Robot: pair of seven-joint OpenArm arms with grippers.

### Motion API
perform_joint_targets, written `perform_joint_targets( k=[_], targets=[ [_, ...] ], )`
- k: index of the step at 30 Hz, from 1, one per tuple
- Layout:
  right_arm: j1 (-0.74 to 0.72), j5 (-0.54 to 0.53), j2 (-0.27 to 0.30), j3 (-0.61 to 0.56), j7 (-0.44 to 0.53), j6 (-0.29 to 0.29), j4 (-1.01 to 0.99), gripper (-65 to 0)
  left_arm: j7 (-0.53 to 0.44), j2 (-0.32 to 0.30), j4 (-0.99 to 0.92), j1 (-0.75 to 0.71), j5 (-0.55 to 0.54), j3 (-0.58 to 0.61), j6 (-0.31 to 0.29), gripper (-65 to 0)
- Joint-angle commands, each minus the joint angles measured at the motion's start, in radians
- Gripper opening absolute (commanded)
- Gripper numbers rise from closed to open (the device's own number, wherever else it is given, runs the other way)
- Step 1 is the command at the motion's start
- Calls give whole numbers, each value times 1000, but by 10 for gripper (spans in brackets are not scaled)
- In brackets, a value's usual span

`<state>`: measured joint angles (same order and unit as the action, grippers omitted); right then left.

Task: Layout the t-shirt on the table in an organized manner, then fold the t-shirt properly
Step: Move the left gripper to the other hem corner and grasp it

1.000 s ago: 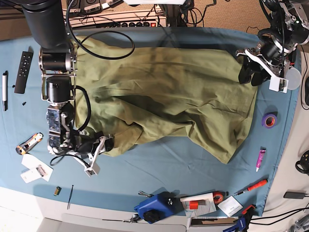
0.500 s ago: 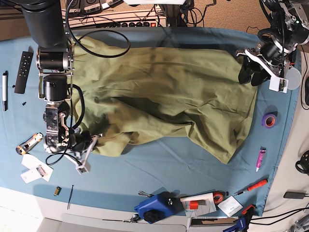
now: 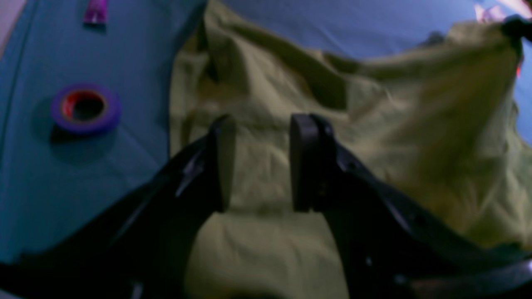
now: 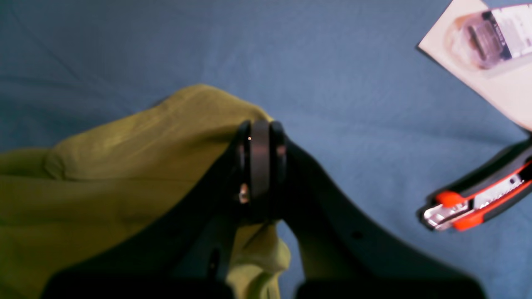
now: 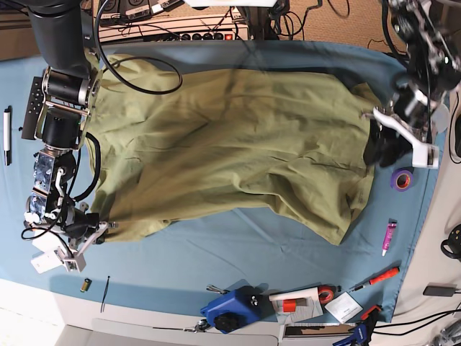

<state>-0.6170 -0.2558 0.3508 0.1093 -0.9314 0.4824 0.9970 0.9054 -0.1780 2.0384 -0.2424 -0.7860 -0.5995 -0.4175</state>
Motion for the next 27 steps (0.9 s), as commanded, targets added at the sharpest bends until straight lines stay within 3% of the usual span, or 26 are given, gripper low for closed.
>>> perform_joint_targets(
  k=[1,3,7,14,19,27],
  targets=[
    [-32,-9,14,4,19,0,18,-650,-43,-19,-15,29,-20,20,-3,-448],
    [-24,-9,12,3,19,0,18,-650,-82,-41,-78,74,19,86,-3,-441],
    [-1,-13,9,3,19,2,18,-650,-176,-81,-193,184,206,260,15,-389],
    [38,-13,10,3,15,5,18,-650,-214,-101,-369,417,501,444,161,-385],
    [46,-13,9,3,12,18,18,-650,-145,-108,-600,586,503,480,154,-385],
    [46,-13,10,3,11,18,18,-650,-176,-108,-1028,856,468,480,103,-385]
  ],
)
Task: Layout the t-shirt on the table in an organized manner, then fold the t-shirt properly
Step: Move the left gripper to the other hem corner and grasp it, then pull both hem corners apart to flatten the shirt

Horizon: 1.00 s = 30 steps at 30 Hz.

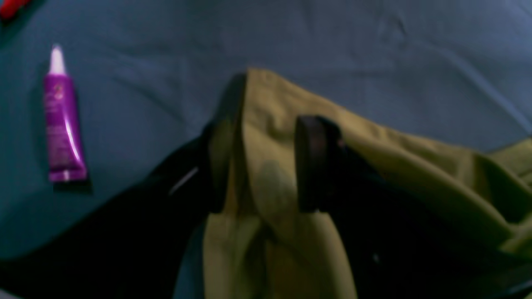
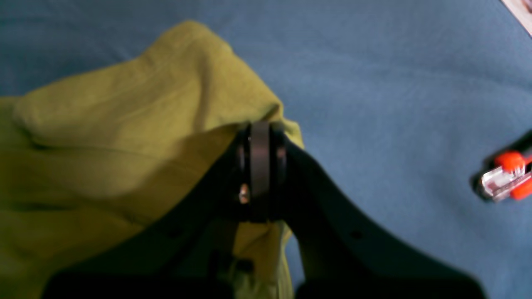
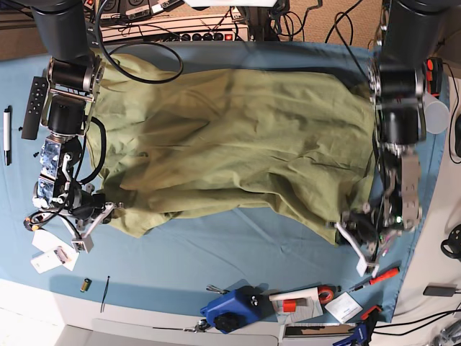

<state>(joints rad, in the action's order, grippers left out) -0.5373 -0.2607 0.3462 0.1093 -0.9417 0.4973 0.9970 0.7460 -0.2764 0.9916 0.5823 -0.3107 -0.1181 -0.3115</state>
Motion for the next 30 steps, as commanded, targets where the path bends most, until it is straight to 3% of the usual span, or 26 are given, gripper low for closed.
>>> perform_joint_targets(
  k=[1,9,14,20,23,26,30],
  targets=[
    [-34,-8,14,3,21,3,18,-650,-27,-10,-20,55,-3,-2,-2,-385],
    [-34,-8,14,3,21,3,18,-650,-67,-10,-244,144,23,-2,-5,-385],
    [-34,-8,14,3,21,4,18,-650,-68,-8,-269,135,19,-2,-69,-385],
    [-34,-8,14,3,14,4,18,-650,-96,-10,-298,132,80,-2,-23,-386],
    [-34,-8,14,3,15,4,18,-650,-81,-8,-332,128,68,-2,-70,-394],
    [-34,-8,14,3,16,4,18,-650,-82,-3,-365,127,63,-2,-91,-459],
    [-34,-8,14,3,38,5,18,-650,-105,-3,-370,129,39,-2,-66,-650]
  ],
)
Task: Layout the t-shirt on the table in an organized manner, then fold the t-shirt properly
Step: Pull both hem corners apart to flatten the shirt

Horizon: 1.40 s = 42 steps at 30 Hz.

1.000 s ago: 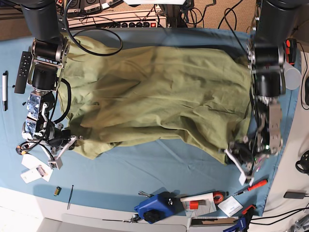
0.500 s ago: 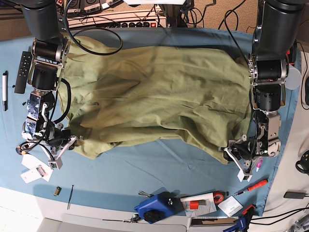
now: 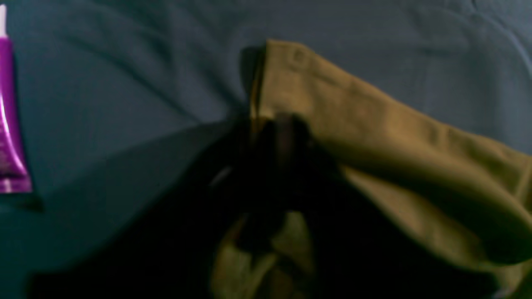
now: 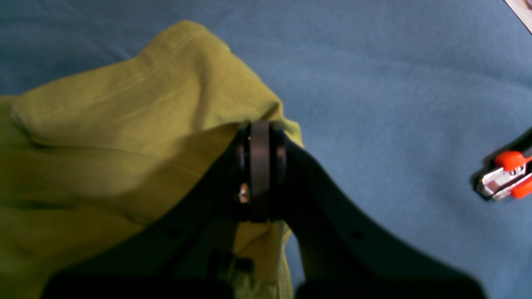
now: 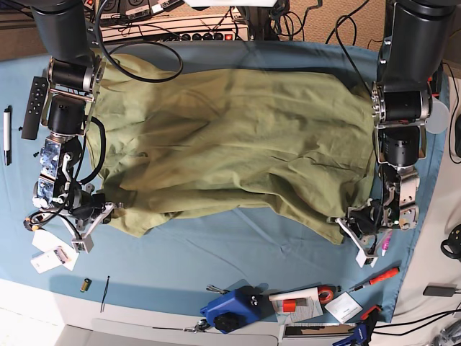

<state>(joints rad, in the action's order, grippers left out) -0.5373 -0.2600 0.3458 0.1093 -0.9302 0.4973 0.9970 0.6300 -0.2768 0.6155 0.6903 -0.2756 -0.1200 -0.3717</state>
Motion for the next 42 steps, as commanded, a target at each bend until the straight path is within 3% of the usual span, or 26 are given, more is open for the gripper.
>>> perform_joint_targets(
  k=[1,5,7,13,17,27,30,39,42],
  targets=[
    [-34,-8,15,3,42,5,18,-650,-2,-4,6,22,-6,0,14,-650],
    [-34,24,15,3,137,3,18,-650,-53,-18,12,25,-16,-1,145,-650],
    [-34,52,14,4,185,-6,18,-650,-79,-35,12,25,-16,-1,175,-650],
    [-34,97,14,4,298,-72,18,-650,-108,-102,12,24,-17,-1,173,-650],
    [-34,97,14,4,321,-75,18,-650,-112,-125,12,24,-57,-1,164,-650],
    [-34,148,14,4,380,-89,18,-650,-211,-95,12,24,-69,-1,82,-650],
    [-35,149,14,4,389,-131,18,-650,-219,-78,12,25,-68,-1,83,-650],
    [-47,167,14,4,404,-133,18,-650,-332,-71,12,25,-39,-1,150,-650],
    [-51,167,14,4,428,-133,18,-650,-356,-71,12,25,-39,-1,126,-542]
  ],
)
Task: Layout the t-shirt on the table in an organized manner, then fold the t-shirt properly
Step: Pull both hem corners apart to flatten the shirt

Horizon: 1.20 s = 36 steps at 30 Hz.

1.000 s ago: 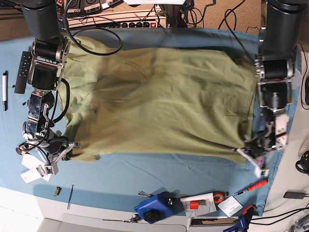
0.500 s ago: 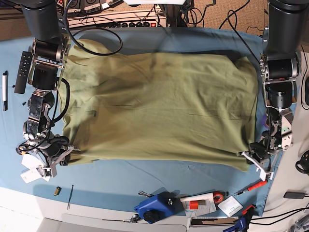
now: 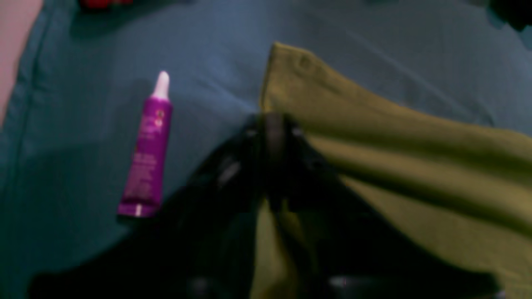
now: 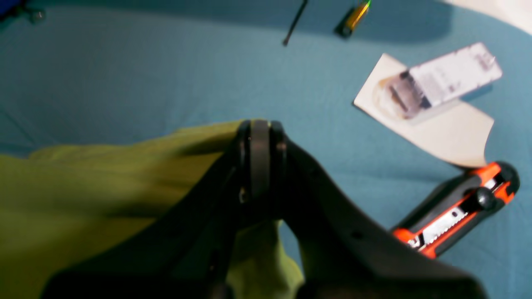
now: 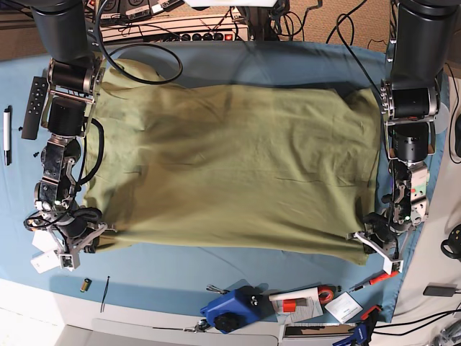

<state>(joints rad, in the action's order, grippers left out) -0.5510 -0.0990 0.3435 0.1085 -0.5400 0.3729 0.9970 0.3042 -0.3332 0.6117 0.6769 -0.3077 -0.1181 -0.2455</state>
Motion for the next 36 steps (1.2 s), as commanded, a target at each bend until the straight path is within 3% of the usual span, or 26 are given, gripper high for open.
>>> perform_joint_targets(
  k=[1,4,7,10,11,17,19,26,29,36],
  targets=[
    [-40,7,16,5,40,-9,18,-650,-36,-14,16,39,-6,-3,-19,-510],
    [-46,18,16,5,41,-8,18,-650,-36,-13,16,39,-7,-3,-73,-487],
    [-48,21,17,5,56,-8,18,-634,-36,-14,16,39,-7,-3,-86,-487],
    [-48,21,17,5,79,-8,18,-490,-36,-14,16,39,-7,-3,-89,-487],
    [-48,21,17,5,87,-8,18,-470,-35,-14,17,38,-7,-3,-89,-488],
    [-58,21,17,5,143,-8,18,-467,-35,-19,41,38,-7,-3,-89,-488],
    [-75,20,17,5,105,-8,18,-468,-12,-19,48,39,-7,-3,-90,-488],
    [-105,-53,17,5,-61,16,78,-468,235,-24,168,26,-67,-4,-93,-505],
    [-63,-69,17,5,-101,66,198,-468,296,-24,293,-12,-83,-26,-96,-539],
    [88,-70,20,5,-199,67,499,-468,402,-24,650,-197,-84,-146,-64,-541]
  ],
)
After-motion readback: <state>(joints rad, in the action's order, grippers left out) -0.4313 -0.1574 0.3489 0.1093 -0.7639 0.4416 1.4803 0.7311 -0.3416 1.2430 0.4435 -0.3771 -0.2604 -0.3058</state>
